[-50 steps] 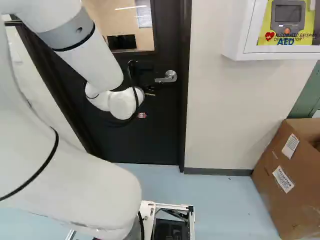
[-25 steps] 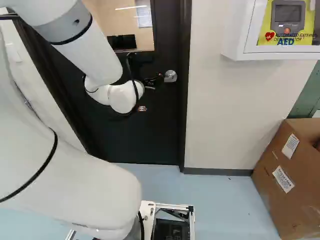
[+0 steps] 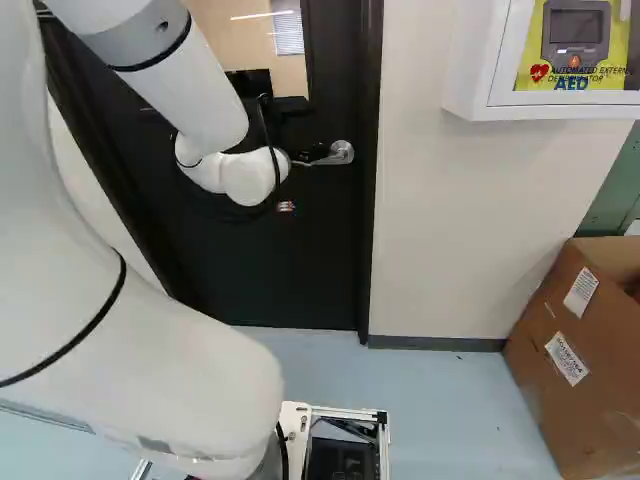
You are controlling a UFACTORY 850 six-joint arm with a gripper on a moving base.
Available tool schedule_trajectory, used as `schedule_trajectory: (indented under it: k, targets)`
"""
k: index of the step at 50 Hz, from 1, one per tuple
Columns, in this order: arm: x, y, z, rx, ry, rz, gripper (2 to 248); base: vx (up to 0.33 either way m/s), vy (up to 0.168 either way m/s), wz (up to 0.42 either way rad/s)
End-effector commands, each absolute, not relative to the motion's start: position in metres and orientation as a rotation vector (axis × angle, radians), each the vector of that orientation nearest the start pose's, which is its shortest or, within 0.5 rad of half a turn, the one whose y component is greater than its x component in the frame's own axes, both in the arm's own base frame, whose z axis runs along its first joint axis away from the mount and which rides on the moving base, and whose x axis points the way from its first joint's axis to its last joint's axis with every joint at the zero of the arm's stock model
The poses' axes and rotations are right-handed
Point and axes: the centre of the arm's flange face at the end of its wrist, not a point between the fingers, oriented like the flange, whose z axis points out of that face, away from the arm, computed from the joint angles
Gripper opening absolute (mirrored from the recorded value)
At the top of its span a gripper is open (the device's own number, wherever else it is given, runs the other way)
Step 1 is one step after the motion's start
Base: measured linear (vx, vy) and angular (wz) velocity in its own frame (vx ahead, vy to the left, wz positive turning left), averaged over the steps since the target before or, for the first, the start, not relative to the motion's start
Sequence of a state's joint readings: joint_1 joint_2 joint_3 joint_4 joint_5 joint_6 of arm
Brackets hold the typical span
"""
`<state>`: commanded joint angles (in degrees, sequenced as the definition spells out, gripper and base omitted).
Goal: Open the door and move inside
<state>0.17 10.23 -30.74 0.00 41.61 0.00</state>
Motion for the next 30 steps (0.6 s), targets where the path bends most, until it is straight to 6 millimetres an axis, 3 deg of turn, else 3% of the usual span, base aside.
schedule_trajectory:
  k: [30]
  targets:
    - [0.441, -0.001, 0.52, -2.521, 0.002, -1.877, 247, 0.0, 0.0, 0.0]
